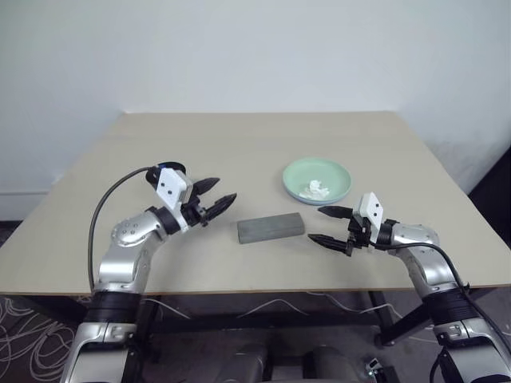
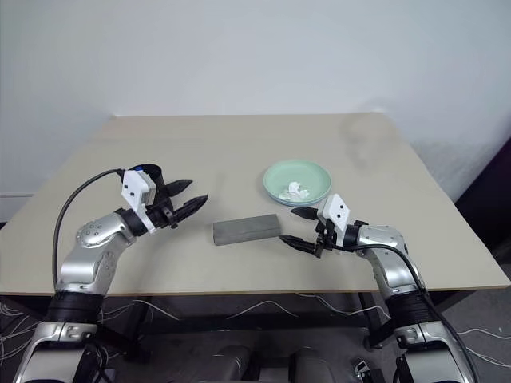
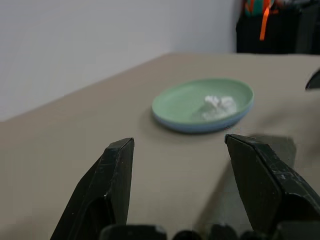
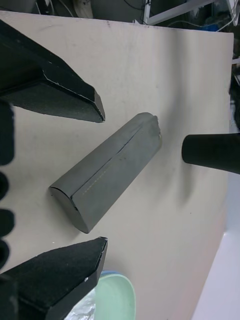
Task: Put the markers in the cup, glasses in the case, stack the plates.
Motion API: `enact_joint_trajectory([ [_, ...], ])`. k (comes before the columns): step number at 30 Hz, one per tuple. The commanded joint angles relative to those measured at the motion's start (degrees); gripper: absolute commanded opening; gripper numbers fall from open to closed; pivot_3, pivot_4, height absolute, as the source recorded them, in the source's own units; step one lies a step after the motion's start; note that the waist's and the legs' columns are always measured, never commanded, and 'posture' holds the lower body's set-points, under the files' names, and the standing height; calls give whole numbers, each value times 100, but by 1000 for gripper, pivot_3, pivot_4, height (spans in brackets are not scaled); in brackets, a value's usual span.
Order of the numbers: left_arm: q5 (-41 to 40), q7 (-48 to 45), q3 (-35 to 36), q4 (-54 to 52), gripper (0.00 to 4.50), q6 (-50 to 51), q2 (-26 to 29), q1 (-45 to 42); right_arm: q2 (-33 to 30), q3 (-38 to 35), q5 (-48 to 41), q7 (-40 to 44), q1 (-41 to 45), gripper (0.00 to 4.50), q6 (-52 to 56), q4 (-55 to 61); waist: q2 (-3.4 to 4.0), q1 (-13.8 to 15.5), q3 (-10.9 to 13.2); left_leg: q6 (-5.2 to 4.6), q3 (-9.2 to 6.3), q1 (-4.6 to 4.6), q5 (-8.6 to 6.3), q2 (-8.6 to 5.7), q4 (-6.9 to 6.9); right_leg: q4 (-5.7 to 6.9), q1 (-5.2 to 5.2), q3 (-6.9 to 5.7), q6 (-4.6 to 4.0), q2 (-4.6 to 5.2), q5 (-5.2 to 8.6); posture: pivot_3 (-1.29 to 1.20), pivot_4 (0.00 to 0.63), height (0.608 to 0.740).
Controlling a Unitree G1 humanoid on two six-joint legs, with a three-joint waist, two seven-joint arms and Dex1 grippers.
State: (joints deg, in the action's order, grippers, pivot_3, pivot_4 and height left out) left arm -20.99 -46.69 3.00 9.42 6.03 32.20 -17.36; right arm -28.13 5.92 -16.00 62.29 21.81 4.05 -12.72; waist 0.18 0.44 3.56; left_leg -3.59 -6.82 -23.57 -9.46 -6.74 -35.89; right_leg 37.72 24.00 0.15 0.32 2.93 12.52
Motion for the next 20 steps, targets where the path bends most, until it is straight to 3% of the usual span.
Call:
enact_joint_trajectory([
  [1,122,19,208,-206,3035,-143,140,246,-189,-345,-231,67,21,3978,36,162,-1,11,-1,0,1,0,0,0,0,-1,0,0,0,1,0,0,0,736],
  [7,213,142,442,-329,3035,-338,166,839,-383,-581,-325,79,-84,3978,154,177,-1,21,0,0,7,-5,0,0,24,-3,25,14,-1,1,2,0,0,736],
  [20,356,600,345,-534,3035,-383,-329,1147,-577,-666,-367,38,-269,3978,533,505,0,24,0,0,15,-6,0,0,26,-4,22,17,-2,7,2,0,0,736],
])
